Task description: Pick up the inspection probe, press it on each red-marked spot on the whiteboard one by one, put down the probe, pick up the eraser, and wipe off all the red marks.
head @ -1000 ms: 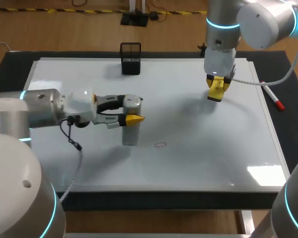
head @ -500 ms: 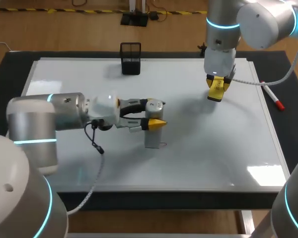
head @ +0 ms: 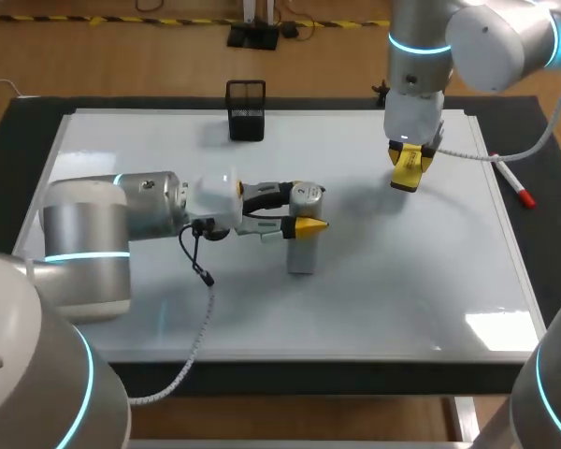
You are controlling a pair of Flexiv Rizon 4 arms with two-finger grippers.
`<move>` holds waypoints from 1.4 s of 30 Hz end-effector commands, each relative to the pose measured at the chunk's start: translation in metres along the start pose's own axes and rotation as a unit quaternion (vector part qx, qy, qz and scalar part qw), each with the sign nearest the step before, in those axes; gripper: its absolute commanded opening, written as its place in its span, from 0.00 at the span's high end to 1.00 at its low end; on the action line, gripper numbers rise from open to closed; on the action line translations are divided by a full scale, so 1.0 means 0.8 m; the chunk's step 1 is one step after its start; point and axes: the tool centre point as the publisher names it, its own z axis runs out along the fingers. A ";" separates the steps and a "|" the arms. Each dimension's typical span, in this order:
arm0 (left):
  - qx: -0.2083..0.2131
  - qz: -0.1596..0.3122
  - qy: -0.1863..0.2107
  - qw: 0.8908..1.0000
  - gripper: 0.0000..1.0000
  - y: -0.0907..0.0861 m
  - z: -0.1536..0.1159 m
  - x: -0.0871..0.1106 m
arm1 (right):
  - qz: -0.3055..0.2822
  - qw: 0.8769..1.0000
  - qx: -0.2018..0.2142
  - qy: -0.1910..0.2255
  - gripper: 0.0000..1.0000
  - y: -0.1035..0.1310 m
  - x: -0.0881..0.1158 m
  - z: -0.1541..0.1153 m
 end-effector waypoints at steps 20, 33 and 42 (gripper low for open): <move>-0.023 -0.010 -0.011 1.000 1.00 0.021 0.002 -0.001 | -0.001 1.000 0.001 0.001 1.00 -0.001 0.001 -0.001; -0.035 -0.009 -0.006 0.999 1.00 0.025 0.005 0.002 | -0.001 1.000 0.001 0.001 1.00 -0.001 0.001 -0.001; -0.036 -0.007 -0.005 0.999 1.00 0.022 0.006 0.002 | -0.001 1.000 0.001 0.001 1.00 -0.001 0.001 -0.001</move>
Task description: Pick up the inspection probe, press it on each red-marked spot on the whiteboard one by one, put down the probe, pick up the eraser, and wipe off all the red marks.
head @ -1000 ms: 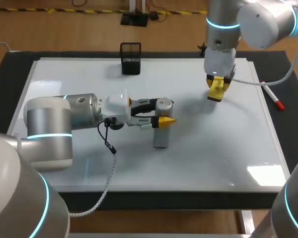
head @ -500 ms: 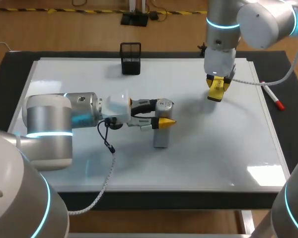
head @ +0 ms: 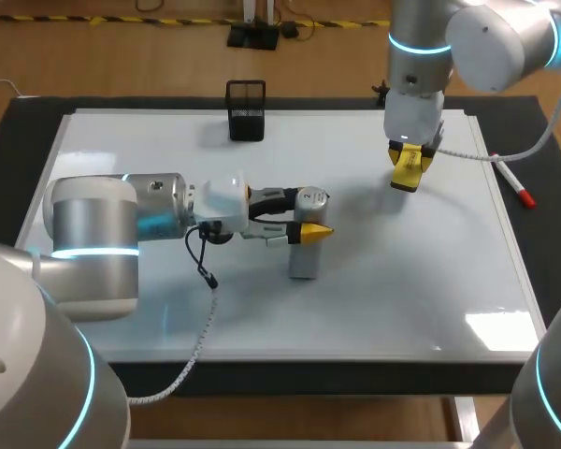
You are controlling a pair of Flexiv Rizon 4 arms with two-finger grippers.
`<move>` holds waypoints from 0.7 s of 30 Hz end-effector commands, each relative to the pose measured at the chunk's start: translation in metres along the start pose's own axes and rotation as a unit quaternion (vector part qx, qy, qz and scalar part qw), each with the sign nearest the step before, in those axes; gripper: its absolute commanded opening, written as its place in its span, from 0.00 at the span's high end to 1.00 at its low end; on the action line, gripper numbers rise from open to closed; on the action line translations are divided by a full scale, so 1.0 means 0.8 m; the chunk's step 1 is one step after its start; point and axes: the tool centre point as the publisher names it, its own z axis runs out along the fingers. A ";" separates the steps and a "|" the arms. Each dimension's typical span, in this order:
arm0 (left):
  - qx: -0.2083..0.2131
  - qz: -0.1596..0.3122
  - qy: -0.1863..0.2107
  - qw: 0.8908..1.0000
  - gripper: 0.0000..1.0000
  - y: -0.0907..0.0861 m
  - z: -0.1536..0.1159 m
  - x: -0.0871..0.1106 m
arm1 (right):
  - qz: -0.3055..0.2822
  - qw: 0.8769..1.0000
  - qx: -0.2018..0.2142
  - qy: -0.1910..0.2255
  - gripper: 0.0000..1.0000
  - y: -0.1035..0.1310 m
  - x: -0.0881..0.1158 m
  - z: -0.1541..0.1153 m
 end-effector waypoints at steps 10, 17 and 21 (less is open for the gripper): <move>0.014 0.015 -0.014 1.000 1.00 -0.032 -0.035 -0.017 | -0.001 1.000 0.001 0.001 1.00 -0.001 0.001 -0.001; 0.017 0.030 -0.053 0.998 1.00 -0.056 -0.090 -0.036 | -0.001 1.000 0.001 0.001 1.00 -0.001 0.001 -0.001; 0.013 0.038 -0.071 0.997 1.00 -0.064 -0.124 -0.044 | -0.001 1.000 0.001 0.001 1.00 -0.001 0.001 -0.001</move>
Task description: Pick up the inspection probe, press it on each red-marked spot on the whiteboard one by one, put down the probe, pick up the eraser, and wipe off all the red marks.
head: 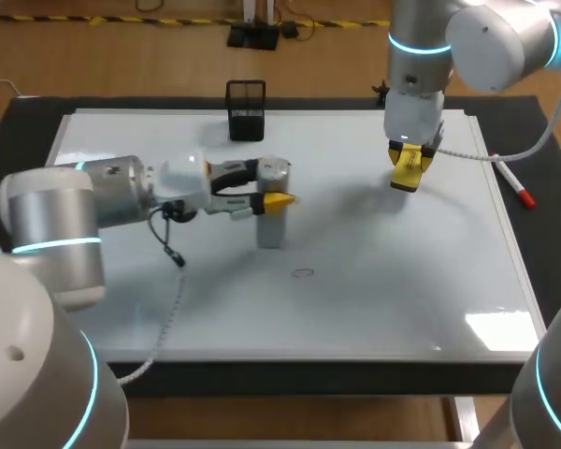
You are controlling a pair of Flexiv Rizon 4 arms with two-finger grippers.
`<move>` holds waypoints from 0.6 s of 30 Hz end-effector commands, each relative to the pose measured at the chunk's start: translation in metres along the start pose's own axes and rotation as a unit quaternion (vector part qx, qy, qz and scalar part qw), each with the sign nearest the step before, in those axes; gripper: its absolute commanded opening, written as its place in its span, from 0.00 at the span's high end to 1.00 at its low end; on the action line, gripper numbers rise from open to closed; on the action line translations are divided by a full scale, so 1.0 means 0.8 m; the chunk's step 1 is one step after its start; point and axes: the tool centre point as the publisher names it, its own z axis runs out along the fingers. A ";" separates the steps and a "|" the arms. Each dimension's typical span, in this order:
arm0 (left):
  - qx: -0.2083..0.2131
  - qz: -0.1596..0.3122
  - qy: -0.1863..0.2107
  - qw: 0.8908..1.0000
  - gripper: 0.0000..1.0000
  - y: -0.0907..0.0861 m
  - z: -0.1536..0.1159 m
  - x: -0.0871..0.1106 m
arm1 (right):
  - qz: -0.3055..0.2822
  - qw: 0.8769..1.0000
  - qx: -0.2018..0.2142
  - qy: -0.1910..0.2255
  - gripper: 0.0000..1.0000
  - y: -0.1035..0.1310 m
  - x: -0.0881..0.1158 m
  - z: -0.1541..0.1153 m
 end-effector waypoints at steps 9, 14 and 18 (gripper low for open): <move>-0.015 0.012 -0.058 0.998 1.00 -0.028 -0.120 -0.023 | -0.001 1.000 0.001 0.001 1.00 -0.001 0.001 -0.001; -0.007 0.013 -0.091 0.996 1.00 -0.028 -0.164 -0.040 | -0.001 1.000 0.001 0.001 1.00 -0.001 0.001 -0.001; -0.002 0.013 -0.114 0.993 1.00 -0.030 -0.196 -0.054 | -0.001 1.000 0.001 0.001 1.00 -0.001 0.001 -0.001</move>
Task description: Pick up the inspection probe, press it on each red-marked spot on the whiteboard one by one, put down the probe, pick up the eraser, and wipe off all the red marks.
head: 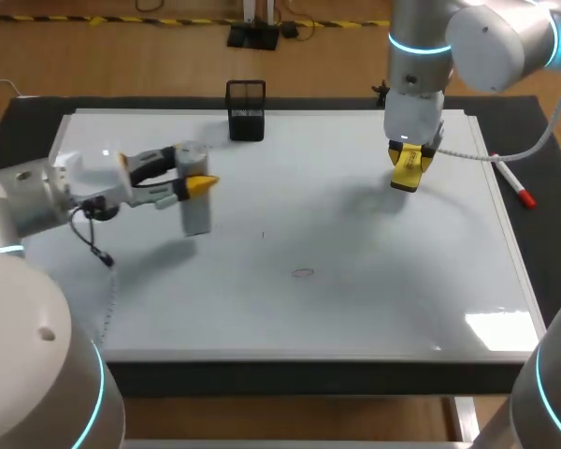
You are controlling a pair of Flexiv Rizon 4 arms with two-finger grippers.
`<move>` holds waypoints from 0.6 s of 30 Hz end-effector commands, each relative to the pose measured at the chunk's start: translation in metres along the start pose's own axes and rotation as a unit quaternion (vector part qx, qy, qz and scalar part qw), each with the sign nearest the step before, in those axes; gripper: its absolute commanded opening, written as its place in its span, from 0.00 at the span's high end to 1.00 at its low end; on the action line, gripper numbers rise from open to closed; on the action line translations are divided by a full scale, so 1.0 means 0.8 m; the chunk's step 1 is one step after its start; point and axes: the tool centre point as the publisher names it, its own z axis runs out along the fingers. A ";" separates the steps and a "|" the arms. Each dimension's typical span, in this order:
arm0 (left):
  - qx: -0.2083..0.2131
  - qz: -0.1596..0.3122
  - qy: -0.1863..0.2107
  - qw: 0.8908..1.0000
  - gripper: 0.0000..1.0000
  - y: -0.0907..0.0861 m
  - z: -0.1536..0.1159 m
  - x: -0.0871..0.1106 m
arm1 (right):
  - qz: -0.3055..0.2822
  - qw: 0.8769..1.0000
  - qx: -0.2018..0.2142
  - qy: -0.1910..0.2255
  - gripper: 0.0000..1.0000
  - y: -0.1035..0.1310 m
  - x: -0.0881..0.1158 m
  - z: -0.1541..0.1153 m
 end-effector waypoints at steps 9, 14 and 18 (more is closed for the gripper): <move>0.007 0.000 -0.049 0.999 1.00 -0.008 -0.091 -0.032 | -0.001 1.000 0.001 0.001 1.00 -0.001 0.001 -0.001; 0.010 0.002 -0.054 0.998 1.00 -0.010 -0.100 -0.032 | -0.001 1.000 0.001 0.001 1.00 -0.001 0.001 -0.001; 0.010 0.002 -0.054 0.998 1.00 -0.010 -0.100 -0.032 | -0.001 1.000 0.001 0.001 1.00 -0.001 0.001 -0.001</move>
